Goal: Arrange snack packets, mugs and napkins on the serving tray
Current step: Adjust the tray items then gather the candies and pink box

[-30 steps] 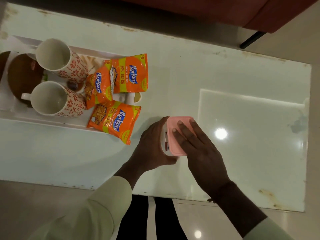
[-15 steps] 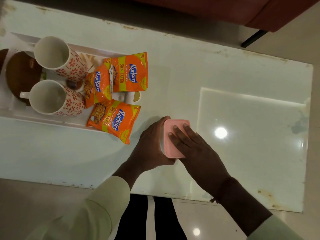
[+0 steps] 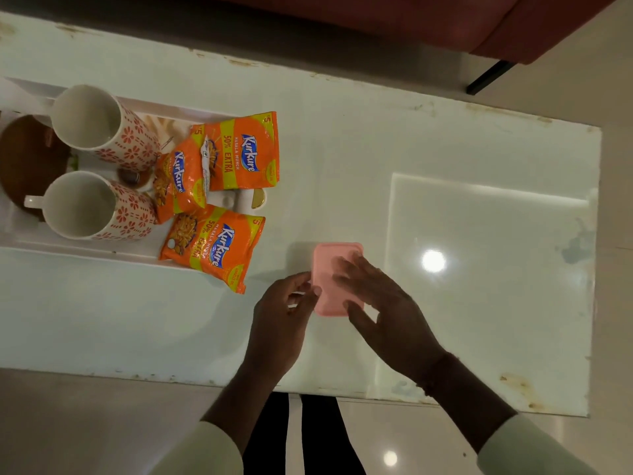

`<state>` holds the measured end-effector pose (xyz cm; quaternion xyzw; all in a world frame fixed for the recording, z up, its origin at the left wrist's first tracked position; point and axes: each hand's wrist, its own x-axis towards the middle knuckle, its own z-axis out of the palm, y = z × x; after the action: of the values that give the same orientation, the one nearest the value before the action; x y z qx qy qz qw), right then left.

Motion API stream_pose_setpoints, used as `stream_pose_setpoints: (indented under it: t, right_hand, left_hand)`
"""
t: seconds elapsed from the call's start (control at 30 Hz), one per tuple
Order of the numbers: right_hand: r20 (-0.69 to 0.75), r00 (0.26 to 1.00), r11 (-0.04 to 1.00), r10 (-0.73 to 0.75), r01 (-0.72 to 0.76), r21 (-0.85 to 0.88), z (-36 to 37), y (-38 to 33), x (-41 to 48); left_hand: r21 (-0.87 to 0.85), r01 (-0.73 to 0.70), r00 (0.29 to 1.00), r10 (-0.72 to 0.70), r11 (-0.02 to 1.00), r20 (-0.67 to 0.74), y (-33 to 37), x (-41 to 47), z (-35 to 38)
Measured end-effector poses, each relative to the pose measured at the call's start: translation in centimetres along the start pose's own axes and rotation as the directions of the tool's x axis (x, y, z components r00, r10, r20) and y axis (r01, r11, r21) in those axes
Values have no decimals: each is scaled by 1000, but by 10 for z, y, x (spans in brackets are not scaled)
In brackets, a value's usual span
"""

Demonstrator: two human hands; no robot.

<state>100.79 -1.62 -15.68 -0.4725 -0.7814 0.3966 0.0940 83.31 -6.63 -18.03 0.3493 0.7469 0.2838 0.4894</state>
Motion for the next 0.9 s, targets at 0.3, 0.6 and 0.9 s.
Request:
stream_pose_setpoints:
  t: [0.3, 0.6, 0.9]
  right_hand:
    - [0, 613, 330, 790, -426, 843, 15, -3, 29]
    - [-43, 536, 234, 843, -294, 927, 40, -15, 46]
    - [-21, 522, 216, 853, -316, 924, 33, -24, 44]
  left_hand:
    - [-235, 88, 969, -138, 968, -205, 36, 33, 17]
    - [-176, 166, 942, -209, 970, -263, 33, 46, 23]
    - [-206, 172, 940, -223, 963, -260, 46, 32, 21]
